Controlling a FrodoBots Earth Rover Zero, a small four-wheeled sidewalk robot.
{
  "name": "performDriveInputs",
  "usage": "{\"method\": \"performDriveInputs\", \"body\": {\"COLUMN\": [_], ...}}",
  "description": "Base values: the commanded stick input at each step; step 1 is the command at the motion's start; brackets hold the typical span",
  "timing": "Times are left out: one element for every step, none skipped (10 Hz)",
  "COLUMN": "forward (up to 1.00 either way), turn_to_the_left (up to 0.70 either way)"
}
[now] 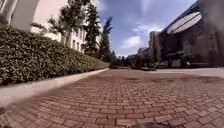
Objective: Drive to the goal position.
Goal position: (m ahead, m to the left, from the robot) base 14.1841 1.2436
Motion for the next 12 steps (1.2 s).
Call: {"method": "performDriveInputs", "body": {"forward": [0.7,0.7,0.7,0.7,0.7,0.7,0.7,0.7,0.7,0.7,0.7,0.7], "turn_to_the_left": [0.0,0.0,0.0,0.0,0.0,0.0,0.0,0.0,0.0,0.0,0.0,0.0]}}
